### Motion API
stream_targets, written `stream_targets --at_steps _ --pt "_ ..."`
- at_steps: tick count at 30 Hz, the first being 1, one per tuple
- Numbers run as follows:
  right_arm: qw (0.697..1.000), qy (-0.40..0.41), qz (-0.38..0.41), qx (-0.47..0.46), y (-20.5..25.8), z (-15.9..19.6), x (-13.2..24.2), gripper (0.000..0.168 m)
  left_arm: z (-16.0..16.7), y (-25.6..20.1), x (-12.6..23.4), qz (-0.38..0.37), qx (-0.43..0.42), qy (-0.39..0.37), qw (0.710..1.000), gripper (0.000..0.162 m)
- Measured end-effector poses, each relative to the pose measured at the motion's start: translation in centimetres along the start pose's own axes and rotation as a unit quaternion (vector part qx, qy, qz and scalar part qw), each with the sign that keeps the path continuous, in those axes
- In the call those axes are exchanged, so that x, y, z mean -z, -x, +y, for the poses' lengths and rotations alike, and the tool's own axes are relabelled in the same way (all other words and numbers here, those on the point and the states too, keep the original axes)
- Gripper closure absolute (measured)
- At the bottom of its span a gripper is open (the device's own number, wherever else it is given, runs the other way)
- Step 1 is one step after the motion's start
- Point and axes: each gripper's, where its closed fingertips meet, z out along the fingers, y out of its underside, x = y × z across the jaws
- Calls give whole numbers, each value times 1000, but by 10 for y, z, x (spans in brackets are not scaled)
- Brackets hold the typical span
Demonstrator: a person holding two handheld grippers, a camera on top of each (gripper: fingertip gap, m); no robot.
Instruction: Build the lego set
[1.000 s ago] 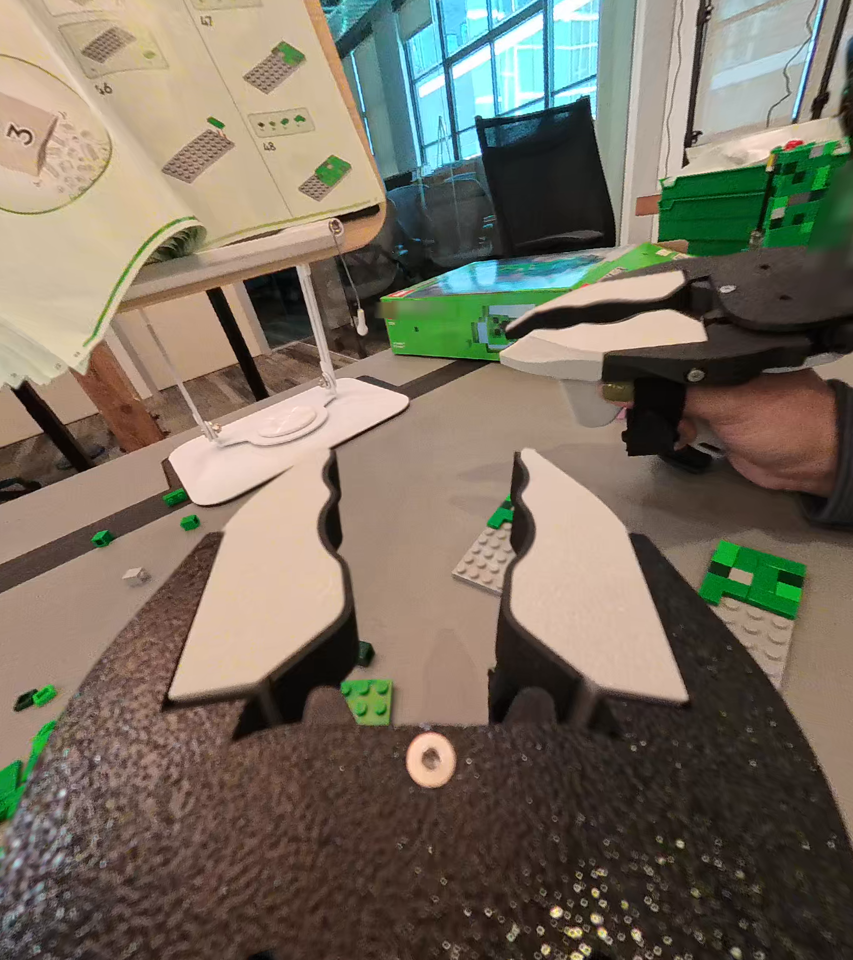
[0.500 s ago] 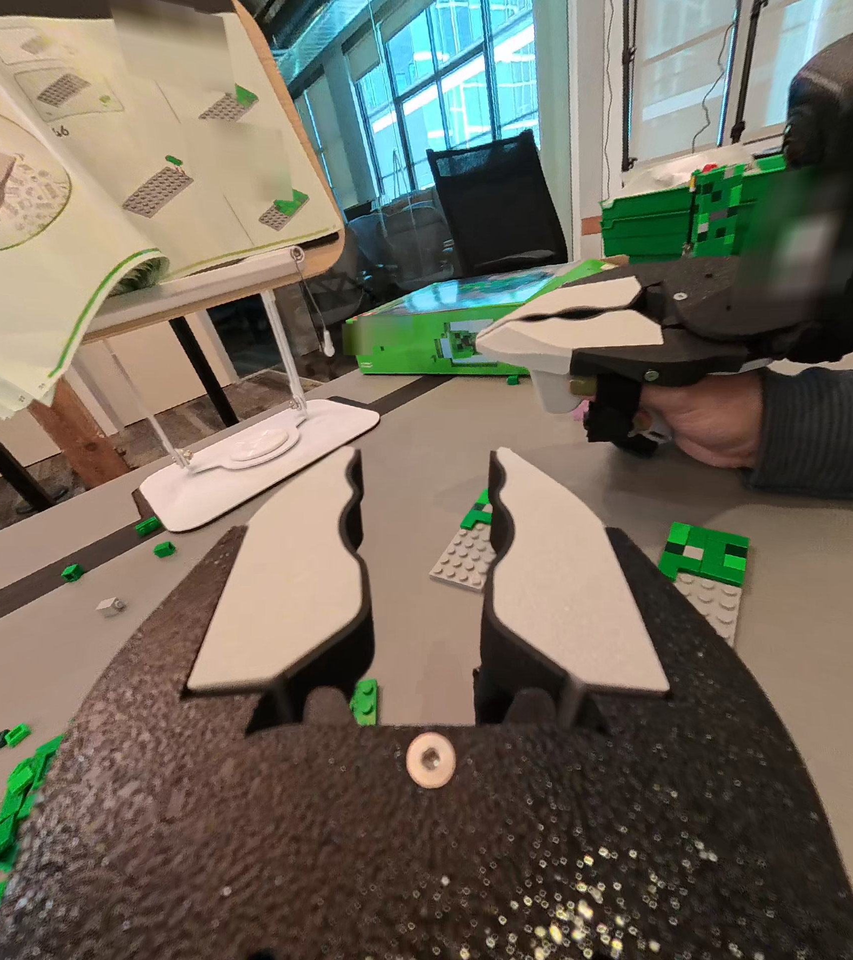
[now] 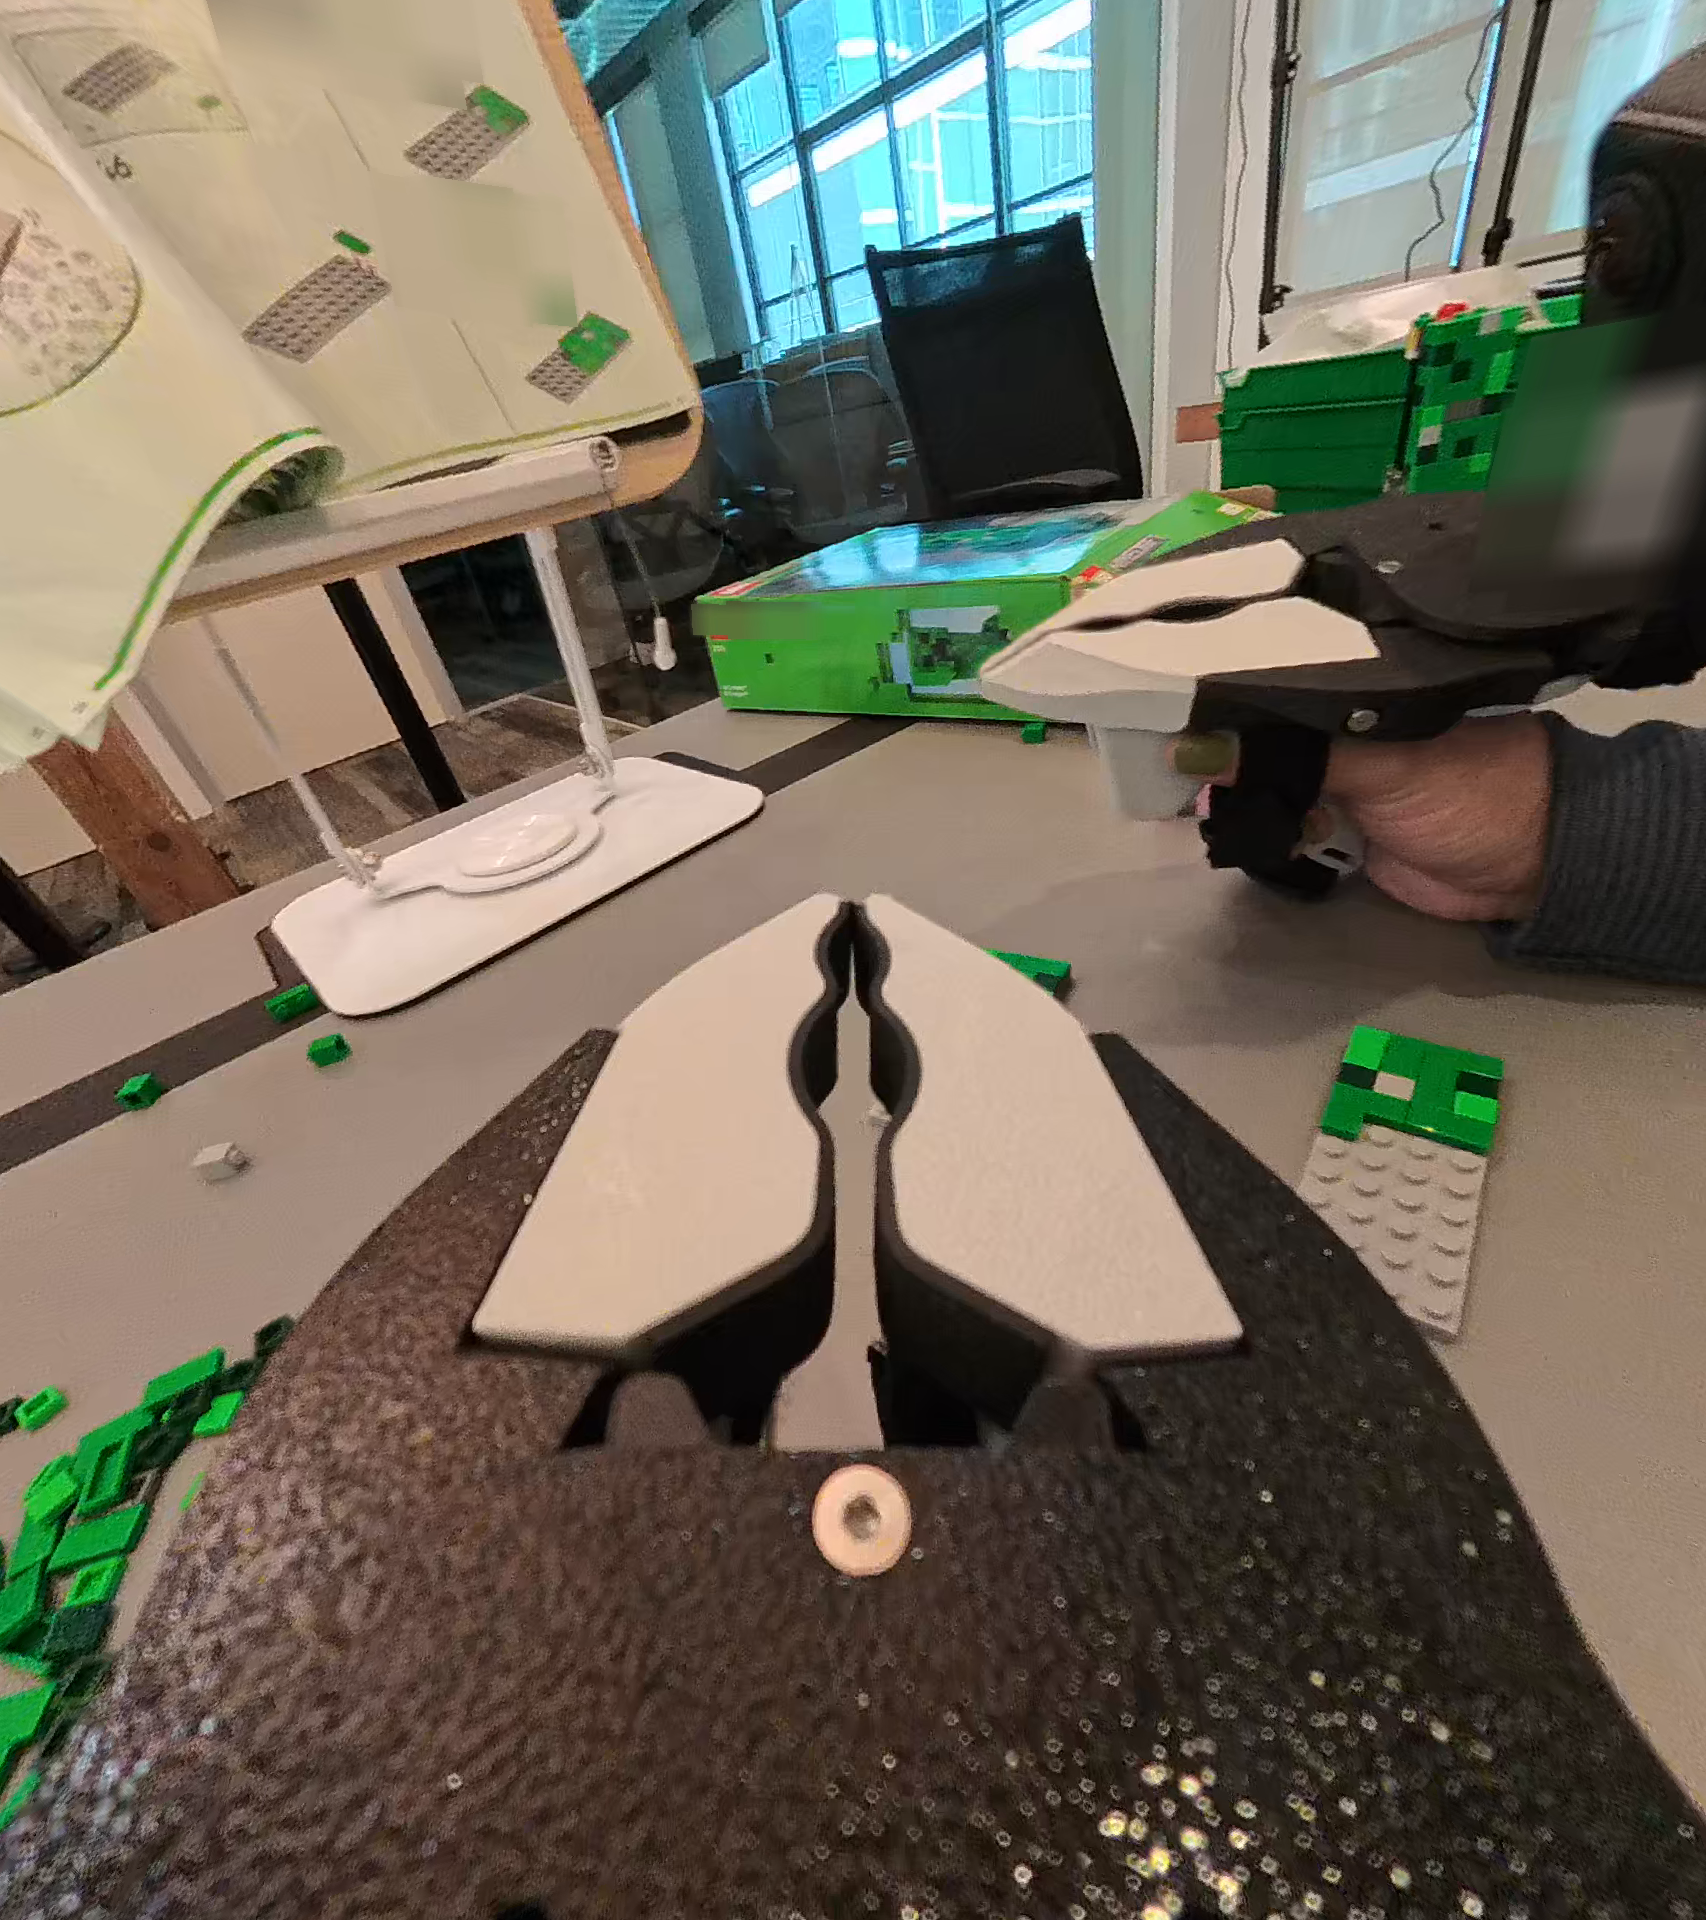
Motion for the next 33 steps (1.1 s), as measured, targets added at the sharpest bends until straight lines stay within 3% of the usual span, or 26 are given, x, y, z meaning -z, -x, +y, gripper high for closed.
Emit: stream_targets --at_steps 7,13,16,21,33 --pt "1000 12 -19 21 10 2 -3 168 -12 57 31 -108 -14 -18 994 162" --pt "998 25 -26 49 16 5 -6 168 4 150 94 -263 -37 8 964 162" --pt "996 34 -34 69 22 7 -7 168 14 183 123 -305 -25 12 952 162" --pt "993 51 -25 100 25 12 -11 168 24 208 142 -322 6 6 947 159" --pt "994 59 -21 94 22 13 -11 168 34 202 124 -283 -12 33 959 162"
